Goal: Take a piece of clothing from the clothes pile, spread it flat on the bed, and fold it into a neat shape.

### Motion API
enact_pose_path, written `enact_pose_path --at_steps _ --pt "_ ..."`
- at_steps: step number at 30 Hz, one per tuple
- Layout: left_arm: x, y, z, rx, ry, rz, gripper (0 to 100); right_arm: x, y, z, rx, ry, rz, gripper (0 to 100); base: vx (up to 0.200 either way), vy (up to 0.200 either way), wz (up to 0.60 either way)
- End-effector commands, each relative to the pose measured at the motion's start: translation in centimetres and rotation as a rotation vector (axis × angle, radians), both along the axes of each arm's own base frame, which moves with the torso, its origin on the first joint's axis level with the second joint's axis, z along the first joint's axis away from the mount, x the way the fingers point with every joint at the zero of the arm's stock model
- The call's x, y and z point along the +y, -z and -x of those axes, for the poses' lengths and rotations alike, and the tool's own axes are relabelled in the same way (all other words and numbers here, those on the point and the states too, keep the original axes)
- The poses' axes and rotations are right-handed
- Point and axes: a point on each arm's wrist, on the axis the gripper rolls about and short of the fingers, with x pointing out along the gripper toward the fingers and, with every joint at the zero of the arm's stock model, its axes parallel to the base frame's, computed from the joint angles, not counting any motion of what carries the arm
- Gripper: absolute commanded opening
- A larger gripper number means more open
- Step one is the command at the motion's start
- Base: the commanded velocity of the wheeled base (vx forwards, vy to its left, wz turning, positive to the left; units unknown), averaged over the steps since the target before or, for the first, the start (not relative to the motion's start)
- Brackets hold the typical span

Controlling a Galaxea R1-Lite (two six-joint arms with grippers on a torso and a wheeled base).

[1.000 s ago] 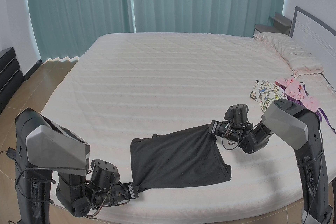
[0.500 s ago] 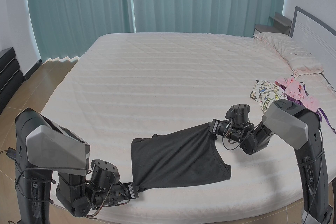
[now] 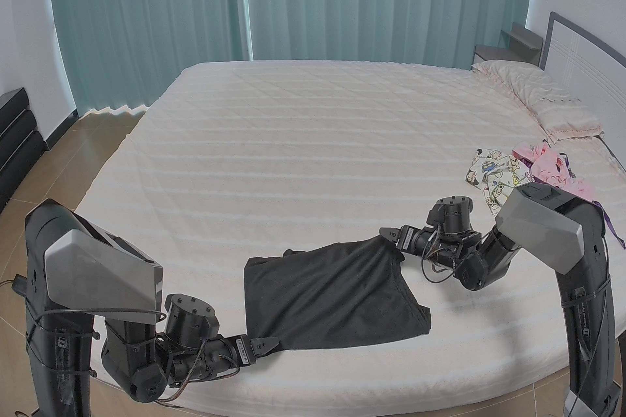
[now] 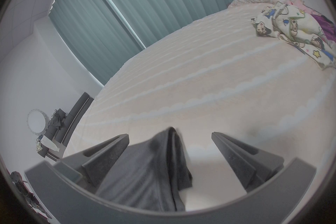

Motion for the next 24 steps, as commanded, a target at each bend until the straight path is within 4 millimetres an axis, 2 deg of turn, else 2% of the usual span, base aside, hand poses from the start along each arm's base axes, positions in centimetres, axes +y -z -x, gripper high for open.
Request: enact_pose_path --at_steps 1,6,12,17,18,20,24 --pt "1.0 -2.2 -1.1 -0.077 -0.082 0.082 100 -1.0 -2.3 2.9 0.036 0.025 -0.034 100 0.0 0.0 0.0" --pt "1.7 -3.1 -2.7 -0.119 -0.151 0.14 100 -0.5 -2.1 6.0 0.09 0.041 -0.123 100 0.0 0.0 0.0" --pt "1.7 -3.4 -5.4 -0.163 -0.234 0.217 100 -0.8 -1.0 7.7 0.118 0.055 -0.15 100 0.0 0.0 0.0" --pt "1.5 -2.2 -7.3 -0.182 -0.252 0.212 100 -1.1 -0.6 8.5 0.144 0.056 -0.14 100 0.0 0.0 0.0" --pt "1.8 -0.9 -9.0 -0.204 -0.288 0.185 100 -1.1 -0.2 9.0 0.159 0.05 -0.135 100 0.0 0.0 0.0" --pt "1.9 -0.1 -9.9 -0.229 -0.291 0.147 100 -1.0 -0.1 9.2 0.156 0.046 -0.135 100 0.0 0.0 0.0" --pt "2.1 0.4 -10.5 -0.255 -0.268 0.096 100 -1.1 -0.2 9.4 0.151 0.044 -0.135 100 0.0 0.0 0.0"
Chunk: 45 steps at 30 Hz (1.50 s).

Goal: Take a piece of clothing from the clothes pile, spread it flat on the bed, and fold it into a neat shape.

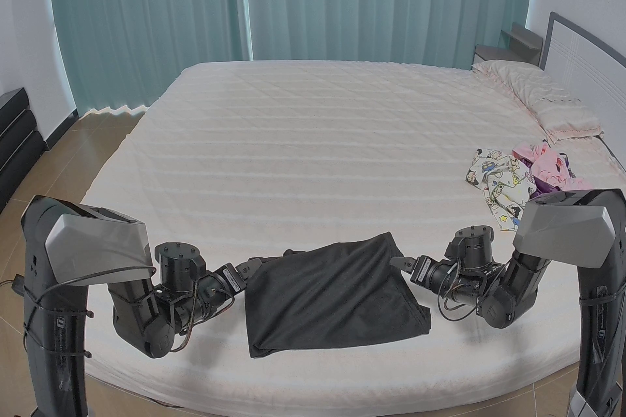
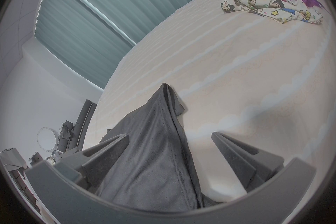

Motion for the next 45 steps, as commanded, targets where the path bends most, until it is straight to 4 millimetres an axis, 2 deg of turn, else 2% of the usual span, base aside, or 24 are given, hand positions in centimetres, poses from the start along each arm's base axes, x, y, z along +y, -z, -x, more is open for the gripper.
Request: enact_pose_path --at_steps 1,7,13,14,26,34,41,42,45 --pt "0.5 2.7 -1.6 0.014 -0.021 -0.055 100 -0.1 0.1 0.7 0.008 -0.007 0.003 100 0.0 0.0 0.0" --pt "0.2 2.9 -2.7 -0.015 -0.024 -0.044 100 -0.1 0.2 0.7 0.012 -0.007 0.005 100 0.0 0.0 0.0" --pt "-0.2 2.7 -3.0 -0.031 -0.011 -0.038 100 -0.1 0.3 0.7 0.014 -0.007 0.006 100 0.0 0.0 0.0" --pt "-0.3 2.7 -3.0 -0.032 -0.008 -0.035 0 -0.1 0.3 0.7 0.015 -0.007 0.006 100 0.0 0.0 0.0" --pt "-0.8 2.8 -4.0 -0.063 -0.011 -0.028 0 -0.3 0.1 0.6 0.008 0.002 0.004 100 0.0 0.0 0.0" --pt "-0.2 2.4 -4.7 -0.086 -0.047 -0.025 0 -0.3 0.1 0.6 0.009 0.002 0.005 100 0.0 0.0 0.0" --pt "-0.1 2.6 -4.1 -0.06 -0.038 -0.026 0 -0.4 0.1 0.5 0.006 0.004 0.004 100 0.0 0.0 0.0" --pt "-0.2 2.6 -4.1 -0.062 -0.036 -0.026 100 -0.4 0.0 0.5 0.005 0.004 0.003 100 0.0 0.0 0.0" --pt "-0.3 2.5 -4.2 -0.07 -0.029 -0.021 100 -0.3 0.0 0.5 0.005 0.002 0.003 100 0.0 0.0 0.0"
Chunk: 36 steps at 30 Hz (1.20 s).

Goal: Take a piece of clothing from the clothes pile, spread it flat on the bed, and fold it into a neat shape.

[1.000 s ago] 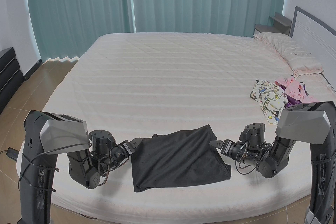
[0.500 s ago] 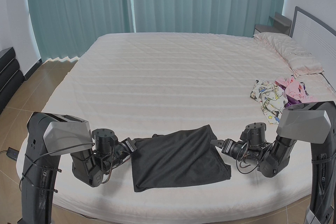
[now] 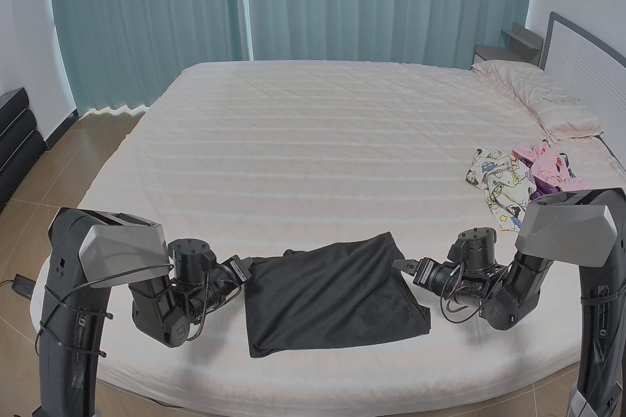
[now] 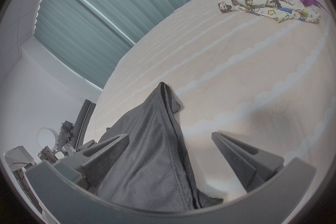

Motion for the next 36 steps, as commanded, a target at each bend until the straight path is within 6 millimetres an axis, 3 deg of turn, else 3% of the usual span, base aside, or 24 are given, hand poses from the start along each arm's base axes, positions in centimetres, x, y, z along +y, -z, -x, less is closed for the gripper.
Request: enact_pose_path --at_steps 1,14,15,36 --pt "-0.2 -0.2 -0.1 -0.008 0.007 0.004 100 0.1 0.0 0.0 0.0 -0.003 0.0 100 0.0 0.0 0.0" --pt "-1.2 0.1 0.4 0.007 0.076 0.013 100 0.2 0.0 0.0 -0.004 -0.004 -0.002 100 0.0 0.0 0.0" --pt "-1.3 0.1 0.3 0.003 0.077 0.015 0 0.2 0.0 0.0 -0.008 -0.005 -0.004 100 0.0 0.0 0.0" --pt "0.0 0.0 -1.0 -0.029 0.014 0.031 0 0.2 0.0 0.1 -0.01 -0.006 -0.003 100 0.0 0.0 0.0"
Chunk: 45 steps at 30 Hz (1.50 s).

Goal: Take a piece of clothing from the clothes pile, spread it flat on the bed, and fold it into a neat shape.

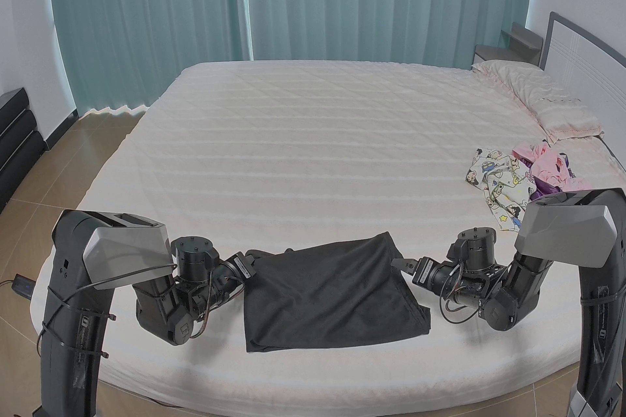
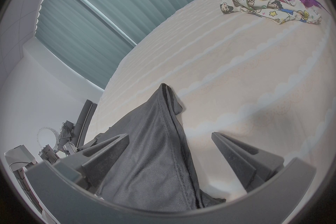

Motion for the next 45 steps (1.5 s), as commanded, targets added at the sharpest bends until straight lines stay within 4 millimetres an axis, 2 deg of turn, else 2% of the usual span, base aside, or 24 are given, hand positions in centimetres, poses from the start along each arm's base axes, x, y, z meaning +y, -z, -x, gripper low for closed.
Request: enact_pose_path --at_steps 1,26,27,35,41,45 --pt "0.4 -0.1 -0.3 -0.008 -0.014 0.003 0 0.0 0.1 0.0 0.003 -0.002 0.001 100 0.0 0.0 0.0" --pt "1.0 0.0 -0.9 -0.018 -0.034 0.007 0 0.0 0.7 -0.2 0.01 -0.001 0.009 100 0.0 0.0 0.0" --pt "1.0 0.0 -0.9 -0.018 -0.034 0.007 100 0.0 0.7 -0.2 0.01 -0.001 0.009 100 0.0 0.0 0.0" --pt "1.1 0.1 -0.5 0.001 -0.04 0.011 100 0.3 1.0 -0.7 -0.013 -0.032 0.035 100 0.0 0.0 0.0" --pt "1.8 -0.9 0.5 0.033 -0.073 0.071 100 1.0 3.0 -1.9 -0.032 -0.101 0.103 100 0.0 0.0 0.0" --pt "2.1 -1.1 0.8 0.043 -0.081 0.076 100 1.6 3.1 -2.6 -0.034 -0.169 0.11 100 0.0 0.0 0.0"
